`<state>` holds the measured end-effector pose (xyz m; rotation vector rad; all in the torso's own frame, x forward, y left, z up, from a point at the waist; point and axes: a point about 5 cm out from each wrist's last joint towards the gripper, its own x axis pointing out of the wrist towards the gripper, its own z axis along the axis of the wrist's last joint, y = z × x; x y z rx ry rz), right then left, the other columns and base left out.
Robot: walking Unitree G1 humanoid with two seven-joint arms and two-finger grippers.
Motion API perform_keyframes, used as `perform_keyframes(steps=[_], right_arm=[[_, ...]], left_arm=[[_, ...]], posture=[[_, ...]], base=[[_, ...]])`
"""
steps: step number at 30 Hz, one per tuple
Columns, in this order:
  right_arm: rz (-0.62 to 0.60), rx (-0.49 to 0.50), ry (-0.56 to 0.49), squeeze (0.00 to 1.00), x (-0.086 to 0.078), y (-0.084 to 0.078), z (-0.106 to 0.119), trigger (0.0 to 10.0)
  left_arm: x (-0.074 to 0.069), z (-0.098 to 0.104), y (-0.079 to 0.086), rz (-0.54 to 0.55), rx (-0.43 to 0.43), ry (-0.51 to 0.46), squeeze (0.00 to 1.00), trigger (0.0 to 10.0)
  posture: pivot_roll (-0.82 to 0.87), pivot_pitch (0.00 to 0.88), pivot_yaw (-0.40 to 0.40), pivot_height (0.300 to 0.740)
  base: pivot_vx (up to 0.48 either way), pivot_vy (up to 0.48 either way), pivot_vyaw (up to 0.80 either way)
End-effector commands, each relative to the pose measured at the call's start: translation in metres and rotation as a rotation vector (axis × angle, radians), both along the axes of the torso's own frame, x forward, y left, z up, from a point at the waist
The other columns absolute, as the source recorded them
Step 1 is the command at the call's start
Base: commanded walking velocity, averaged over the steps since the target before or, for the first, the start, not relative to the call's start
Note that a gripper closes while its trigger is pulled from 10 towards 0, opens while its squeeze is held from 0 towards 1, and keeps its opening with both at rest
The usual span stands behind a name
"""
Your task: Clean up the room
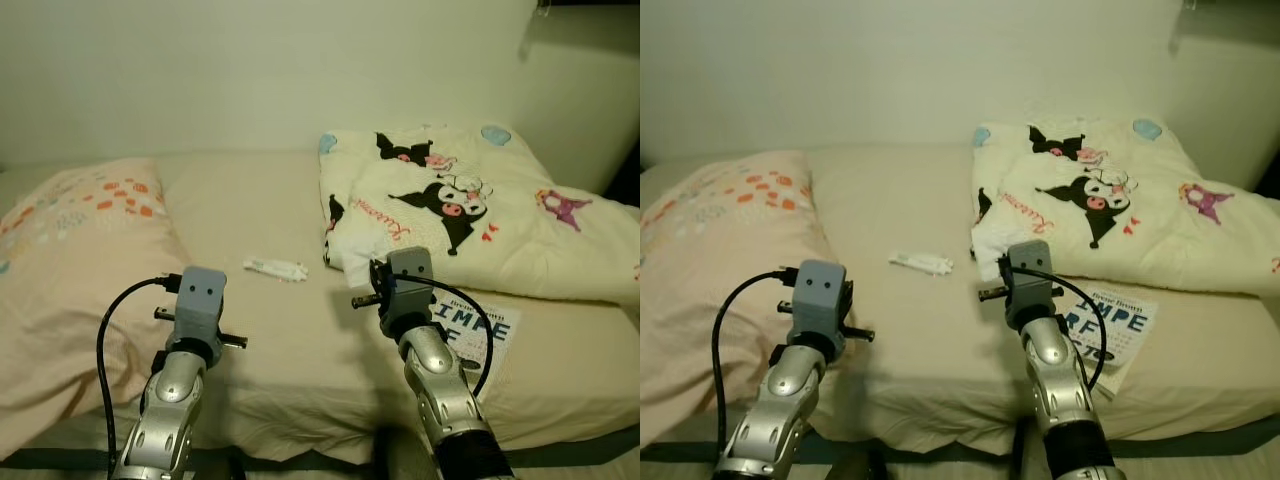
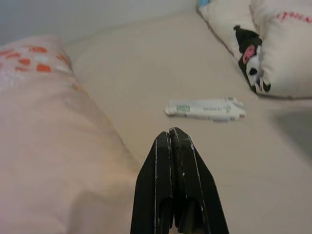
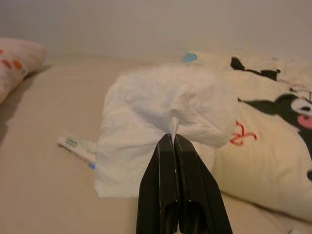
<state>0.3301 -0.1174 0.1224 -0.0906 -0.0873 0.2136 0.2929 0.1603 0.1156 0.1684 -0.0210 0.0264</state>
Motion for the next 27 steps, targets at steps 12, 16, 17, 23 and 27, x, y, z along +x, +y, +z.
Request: perform_keyframes(steps=[12, 16, 17, 23, 27], right_arm=[[0.019, 0.012, 0.028, 0.0, -0.0015, 0.0056, 0.0, 10.0], [0.03, 0.009, 0.023, 0.0, -0.0014, 0.0083, 0.0018, 10.0], [0.028, -0.01, 0.019, 0.0, -0.0009, 0.0082, 0.0022, 10.0], [0.036, -0.035, 0.051, 0.0, -0.0006, 0.0075, -0.0018, 10.0], [0.056, 0.016, 0.076, 0.0, -0.0016, 0.01, -0.0036, 10.0]], left_arm=[[0.0001, -0.0036, 0.0022, 0.013, 0.01, -0.001, 0.0, 10.0], [-0.0017, -0.0038, 0.0034, 0.017, 0.01, -0.006, 0.0, 10.0], [-0.0021, -0.0039, 0.004, 0.018, 0.01, -0.007, 0.0, 10.0], [-0.003, -0.0043, 0.0068, 0.032, 0.005, -0.009, 0.0, 10.0], [-0.0038, -0.0044, 0.0077, 0.039, 0.003, -0.012, 0.0, 10.0]], posture=[[-0.05, 0.025, 0.006, 0.688], [-0.04, 0.019, 0.001, 0.703], [-0.04, 0.018, 0.0, 0.708], [-0.03, 0.018, -0.007, 0.713], [-0.03, 0.018, -0.009, 0.713]], base=[[0.0, 0.0, 0.0], [0.0, 0.0, 0.0], [0.0, 0.0, 0.0], [0.0, 0.0, 0.0], [0.0, 0.0, 0.0]])
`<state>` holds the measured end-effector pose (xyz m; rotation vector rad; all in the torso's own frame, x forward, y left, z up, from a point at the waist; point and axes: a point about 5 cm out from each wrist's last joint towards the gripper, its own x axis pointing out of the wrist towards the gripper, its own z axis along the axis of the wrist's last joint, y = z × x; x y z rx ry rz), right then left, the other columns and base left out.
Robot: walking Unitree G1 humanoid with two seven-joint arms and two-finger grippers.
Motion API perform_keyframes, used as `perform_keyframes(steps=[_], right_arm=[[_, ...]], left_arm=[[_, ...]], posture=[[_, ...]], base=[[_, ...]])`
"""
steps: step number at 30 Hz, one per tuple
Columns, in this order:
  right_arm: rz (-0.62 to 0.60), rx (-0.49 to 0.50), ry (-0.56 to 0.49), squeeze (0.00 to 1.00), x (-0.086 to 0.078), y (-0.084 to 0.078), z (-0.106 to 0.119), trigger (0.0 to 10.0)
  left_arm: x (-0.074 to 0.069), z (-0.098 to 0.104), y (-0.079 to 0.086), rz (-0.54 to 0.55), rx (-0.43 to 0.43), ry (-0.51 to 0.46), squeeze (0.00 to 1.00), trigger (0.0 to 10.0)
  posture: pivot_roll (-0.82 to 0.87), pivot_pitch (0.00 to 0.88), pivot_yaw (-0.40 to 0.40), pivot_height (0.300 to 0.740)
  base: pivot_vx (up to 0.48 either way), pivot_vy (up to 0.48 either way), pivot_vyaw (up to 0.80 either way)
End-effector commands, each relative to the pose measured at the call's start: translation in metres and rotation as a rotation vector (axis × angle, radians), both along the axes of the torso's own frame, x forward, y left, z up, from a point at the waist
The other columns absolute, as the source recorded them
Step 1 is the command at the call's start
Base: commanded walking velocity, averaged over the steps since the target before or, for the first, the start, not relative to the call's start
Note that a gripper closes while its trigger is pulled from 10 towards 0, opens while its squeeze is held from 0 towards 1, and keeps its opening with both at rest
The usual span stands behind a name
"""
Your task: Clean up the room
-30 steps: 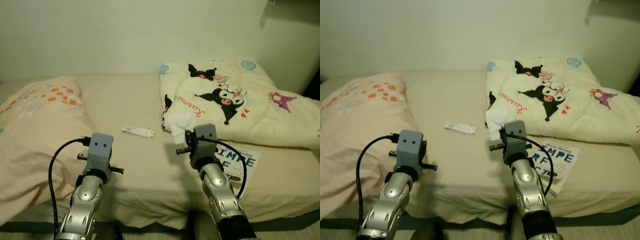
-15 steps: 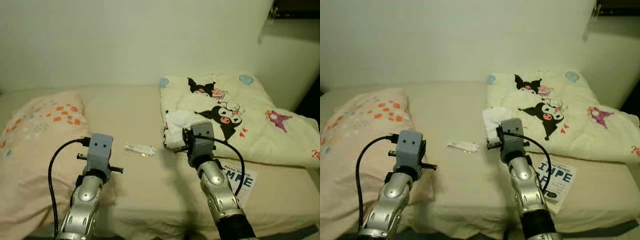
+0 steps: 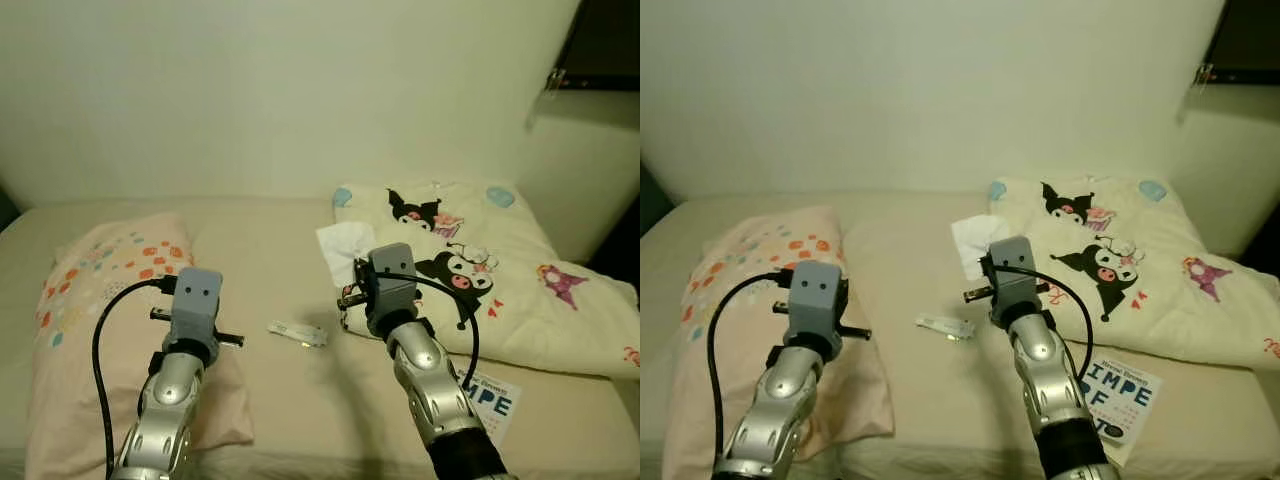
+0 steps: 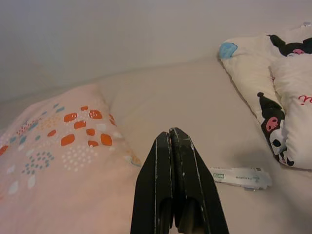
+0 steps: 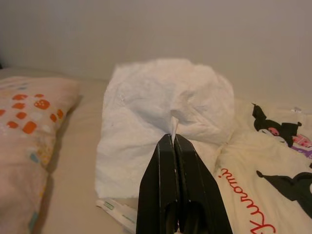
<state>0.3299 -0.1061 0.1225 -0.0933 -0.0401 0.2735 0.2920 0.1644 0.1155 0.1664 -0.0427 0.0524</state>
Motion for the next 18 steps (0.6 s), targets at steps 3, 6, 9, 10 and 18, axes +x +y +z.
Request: perform_keyframes(steps=[3, 6, 9, 10, 18], right_arm=[[-0.008, 0.11, 0.027, 0.0, -0.0009, 0.0004, 0.0002, 10.0], [-0.024, 0.137, 0.05, 0.0, 0.0011, -0.0003, 0.0006, 10.0], [0.009, 0.141, 0.046, 0.0, 0.0009, 0.0035, 0.0024, 10.0], [0.003, 0.11, 0.042, 0.0, 0.0014, 0.0036, 0.0027, 10.0], [0.033, 0.008, 0.008, 0.0, -0.0005, 0.0061, 0.0005, 10.0]], left_arm=[[-0.0035, -0.0037, 0.0039, 0.019, 0.003, 0.009, 0.0, 10.0], [-0.0035, -0.0039, 0.0043, 0.025, 0.0, 0.009, 0.0, 10.0], [-0.0034, -0.004, 0.0055, 0.031, -0.001, 0.008, 0.0, 10.0], [-0.0031, -0.0039, 0.0054, 0.031, -0.002, 0.008, 0.0, 10.0], [-0.0028, -0.0052, 0.0035, 0.027, -0.002, 0.01, 0.0, 10.0]], posture=[[-0.02, 0.015, -0.015, 0.713], [-0.02, 0.012, -0.018, 0.713], [-0.02, 0.011, -0.019, 0.713], [-0.02, 0.012, -0.019, 0.713], [-0.02, 0.014, -0.016, 0.713]], base=[[0.0, 0.0, 0.0], [0.0, 0.0, 0.0], [0.0, 0.0, 0.0], [0.0, 0.0, 0.0], [0.0, 0.0, 0.0]])
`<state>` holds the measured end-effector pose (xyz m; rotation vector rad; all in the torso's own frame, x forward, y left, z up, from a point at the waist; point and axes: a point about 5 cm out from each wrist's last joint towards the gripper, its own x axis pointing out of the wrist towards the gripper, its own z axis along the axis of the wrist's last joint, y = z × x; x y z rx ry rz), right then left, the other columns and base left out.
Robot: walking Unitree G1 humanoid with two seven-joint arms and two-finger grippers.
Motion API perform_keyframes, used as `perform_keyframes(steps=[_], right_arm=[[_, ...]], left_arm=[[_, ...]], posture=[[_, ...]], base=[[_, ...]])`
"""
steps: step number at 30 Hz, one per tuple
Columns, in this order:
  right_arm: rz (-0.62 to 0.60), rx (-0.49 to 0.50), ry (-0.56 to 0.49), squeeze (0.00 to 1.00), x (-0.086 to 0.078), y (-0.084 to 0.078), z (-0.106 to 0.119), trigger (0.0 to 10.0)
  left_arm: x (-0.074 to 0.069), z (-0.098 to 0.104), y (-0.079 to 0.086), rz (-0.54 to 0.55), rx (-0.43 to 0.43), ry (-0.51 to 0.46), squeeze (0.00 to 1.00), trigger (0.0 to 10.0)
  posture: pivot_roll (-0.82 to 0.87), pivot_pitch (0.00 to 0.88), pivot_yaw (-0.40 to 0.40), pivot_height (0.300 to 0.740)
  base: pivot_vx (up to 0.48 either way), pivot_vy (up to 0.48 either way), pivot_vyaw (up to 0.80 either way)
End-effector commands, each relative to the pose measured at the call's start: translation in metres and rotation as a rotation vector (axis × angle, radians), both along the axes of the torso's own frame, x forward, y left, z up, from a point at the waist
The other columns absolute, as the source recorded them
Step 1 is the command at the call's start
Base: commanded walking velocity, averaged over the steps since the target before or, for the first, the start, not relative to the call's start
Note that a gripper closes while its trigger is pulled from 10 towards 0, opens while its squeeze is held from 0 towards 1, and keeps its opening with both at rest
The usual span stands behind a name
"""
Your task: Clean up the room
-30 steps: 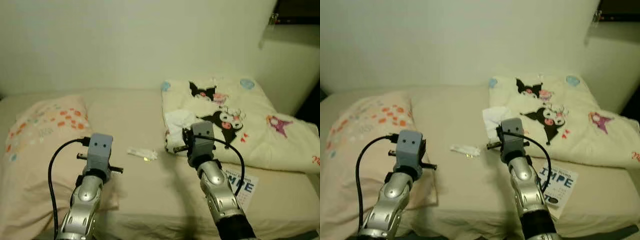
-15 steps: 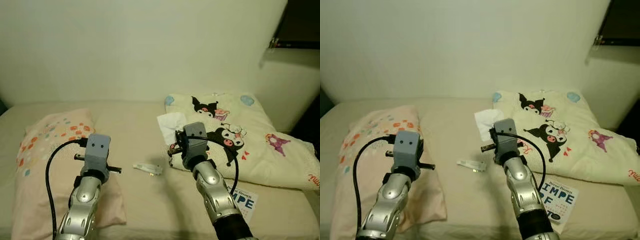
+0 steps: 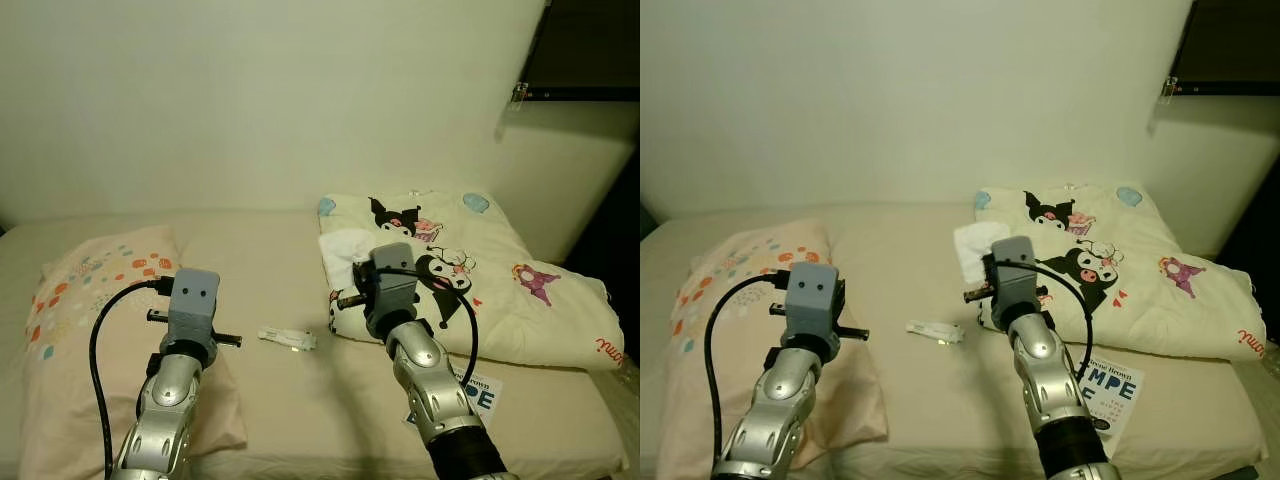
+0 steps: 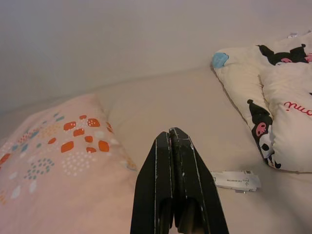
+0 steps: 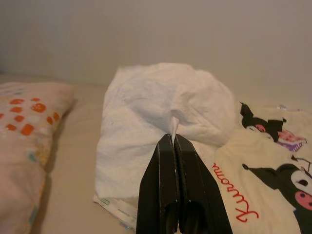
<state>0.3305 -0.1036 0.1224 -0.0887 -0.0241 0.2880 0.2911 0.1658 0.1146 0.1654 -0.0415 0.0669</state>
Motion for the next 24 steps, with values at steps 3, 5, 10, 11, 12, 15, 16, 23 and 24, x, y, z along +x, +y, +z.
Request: perform_keyframes(steps=[3, 5, 10, 11, 12, 15, 16, 23, 24], right_arm=[[0.017, 0.05, 0.018, 0.0, -0.002, 0.003, 0.0, 10.0], [0.042, 0.079, 0.011, 0.0, -0.004, 0.005, 0.001, 10.0], [0.059, 0.145, 0.018, 0.0, -0.006, 0.008, 0.001, 10.0], [0.059, 0.145, 0.018, 0.0, -0.006, 0.008, 0.001, 10.0], [0.057, 0.151, 0.031, 0.0, -0.006, 0.007, -0.001, 10.0], [0.05, 0.151, 0.041, 0.0, -0.007, 0.006, -0.003, 10.0], [0.025, 0.125, 0.045, 0.0, -0.006, 0.004, -0.005, 10.0], [0.001, -0.064, 0.022, 0.0, -0.006, -0.001, -0.014, 10.0], [0.005, -0.055, 0.033, 0.0, -0.007, -0.001, -0.016, 10.0]], left_arm=[[-0.001, -0.004, 0.001, 0.012, -0.002, 0.01, 0.0, 10.0], [-0.001, -0.004, -0.001, 0.008, -0.004, 0.009, 0.0, 10.0], [0.0, -0.004, -0.001, 0.005, -0.005, 0.011, 0.0, 10.0], [0.0, -0.004, -0.001, 0.005, -0.005, 0.011, 0.0, 10.0], [0.0, -0.004, -0.002, 0.003, -0.006, 0.013, 0.0, 10.0], [0.0, -0.004, -0.002, 0.001, -0.007, 0.014, 0.0, 10.0], [0.0, -0.005, -0.003, -0.001, -0.007, 0.015, 0.0, 10.0], [0.0, -0.009, -0.005, -0.018, 0.01, 0.035, 0.0, 10.0], [0.0, -0.01, -0.005, -0.019, 0.01, 0.04, 0.0, 10.0]], posture=[[-0.03, 0.015, -0.011, 0.717], [-0.03, 0.015, -0.011, 0.727], [-0.03, 0.014, -0.006, 0.727], [-0.03, 0.014, -0.006, 0.727], [-0.03, 0.014, -0.006, 0.727], [-0.03, 0.018, -0.005, 0.727], [-0.03, 0.018, -0.005, 0.727], [-0.03, 0.023, -0.003, 0.727], [-0.03, 0.023, -0.003, 0.727]], base=[[0.0, 0.0, 0.0], [0.0, 0.0, 0.0], [0.0, 0.0, 0.0], [0.0, 0.0, 0.0], [0.0, 0.0, 0.0], [0.0, 0.0, 0.0], [0.0, 0.0, 0.0], [0.0, 0.0, 0.0], [0.0, 0.0, 0.0]])
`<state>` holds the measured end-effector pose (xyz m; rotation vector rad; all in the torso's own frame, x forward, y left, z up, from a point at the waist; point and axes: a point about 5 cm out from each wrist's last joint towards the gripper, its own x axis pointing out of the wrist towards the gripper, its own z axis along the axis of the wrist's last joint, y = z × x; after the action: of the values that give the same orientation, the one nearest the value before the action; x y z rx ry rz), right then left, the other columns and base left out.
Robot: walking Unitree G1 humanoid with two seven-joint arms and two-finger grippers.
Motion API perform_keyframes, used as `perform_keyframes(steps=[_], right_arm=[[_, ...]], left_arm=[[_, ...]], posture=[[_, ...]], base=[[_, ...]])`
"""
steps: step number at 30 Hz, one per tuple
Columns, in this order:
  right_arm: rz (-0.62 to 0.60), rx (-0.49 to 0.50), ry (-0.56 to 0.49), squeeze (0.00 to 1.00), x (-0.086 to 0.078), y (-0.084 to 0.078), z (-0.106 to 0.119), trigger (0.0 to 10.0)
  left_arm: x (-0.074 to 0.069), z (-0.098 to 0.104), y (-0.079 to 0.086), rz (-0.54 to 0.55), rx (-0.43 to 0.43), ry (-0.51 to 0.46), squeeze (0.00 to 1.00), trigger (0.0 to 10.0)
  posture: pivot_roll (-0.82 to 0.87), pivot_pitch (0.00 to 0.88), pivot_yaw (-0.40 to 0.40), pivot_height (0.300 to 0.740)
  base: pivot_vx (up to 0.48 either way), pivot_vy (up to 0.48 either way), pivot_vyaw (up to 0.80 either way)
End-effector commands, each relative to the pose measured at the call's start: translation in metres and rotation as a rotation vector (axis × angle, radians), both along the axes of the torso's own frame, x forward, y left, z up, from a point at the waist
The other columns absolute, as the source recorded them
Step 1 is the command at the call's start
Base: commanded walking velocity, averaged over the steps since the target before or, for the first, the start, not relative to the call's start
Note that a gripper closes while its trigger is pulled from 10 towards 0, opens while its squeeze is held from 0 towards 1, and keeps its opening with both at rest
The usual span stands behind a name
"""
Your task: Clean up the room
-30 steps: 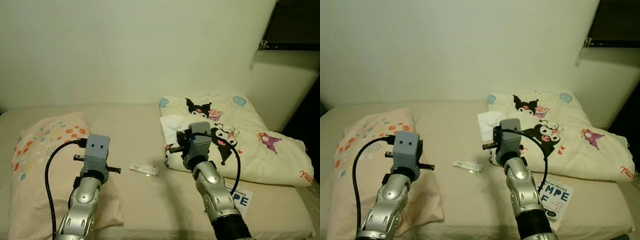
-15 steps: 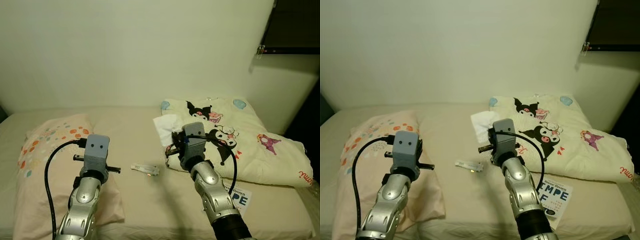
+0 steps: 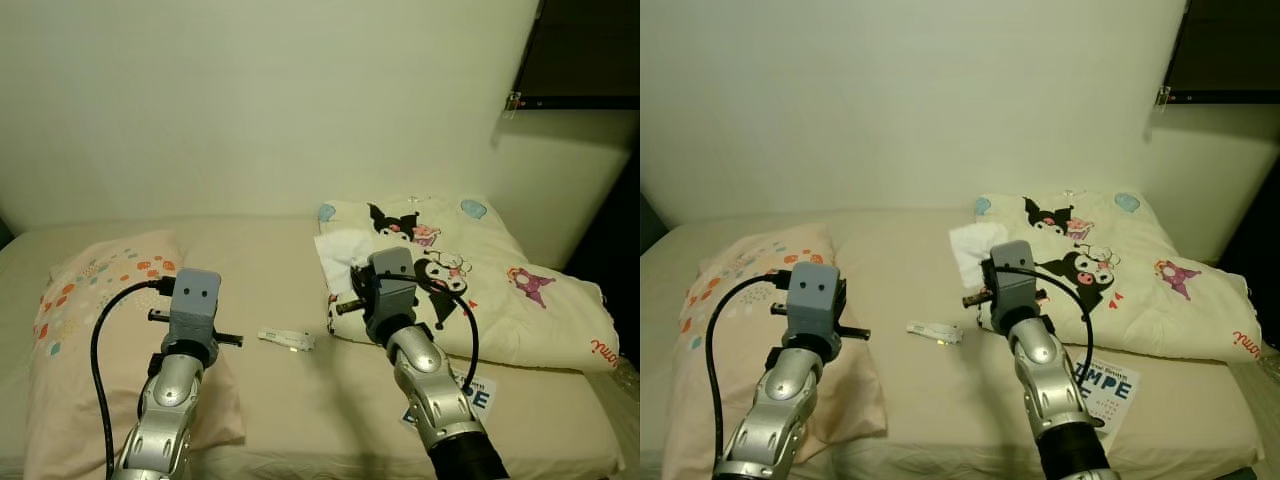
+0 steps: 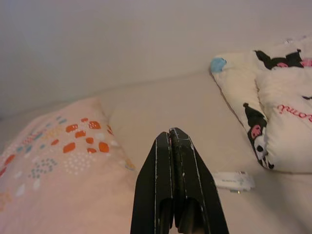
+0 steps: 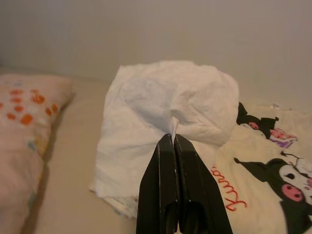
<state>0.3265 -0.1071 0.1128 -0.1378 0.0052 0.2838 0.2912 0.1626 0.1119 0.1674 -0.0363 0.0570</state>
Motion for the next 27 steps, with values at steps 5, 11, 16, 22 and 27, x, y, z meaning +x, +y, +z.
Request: perform_keyframes(steps=[5, 11, 16, 22, 27], right_arm=[[-0.004, 0.018, 0.057, 0.0, -0.004, 0.002, -0.013, 10.0], [-0.026, 0.036, 0.083, 0.0, -0.004, 0.001, -0.017, 10.0], [-0.042, 0.036, 0.086, 0.0, -0.004, 0.0, -0.018, 10.0], [-0.046, 0.052, 0.094, 0.0, -0.005, -0.001, -0.02, 10.0], [-0.036, 0.058, 0.099, 0.0, -0.006, 0.003, -0.02, 10.0]], left_arm=[[0.001, -0.008, -0.002, -0.009, 0.007, 0.037, 0.0, 10.0], [0.0, -0.008, -0.001, -0.003, 0.009, 0.042, 0.0, 10.0], [-0.002, -0.009, 0.0, -0.003, 0.011, 0.045, 0.0, 10.0], [-0.004, -0.01, -0.001, -0.005, 0.014, 0.046, 0.0, 10.0], [-0.006, -0.011, 0.0, -0.003, 0.013, 0.045, 0.0, 10.0]], posture=[[-0.03, 0.025, -0.003, 0.727], [-0.03, 0.033, -0.004, 0.727], [-0.02, 0.038, -0.001, 0.727], [-0.02, 0.039, -0.005, 0.727], [-0.01, 0.039, -0.008, 0.727]], base=[[0.0, 0.0, 0.0], [0.0, 0.0, -0.11], [0.0, 0.0, -0.74], [0.0, 0.0, -0.8], [0.0, 0.0, -0.8]])
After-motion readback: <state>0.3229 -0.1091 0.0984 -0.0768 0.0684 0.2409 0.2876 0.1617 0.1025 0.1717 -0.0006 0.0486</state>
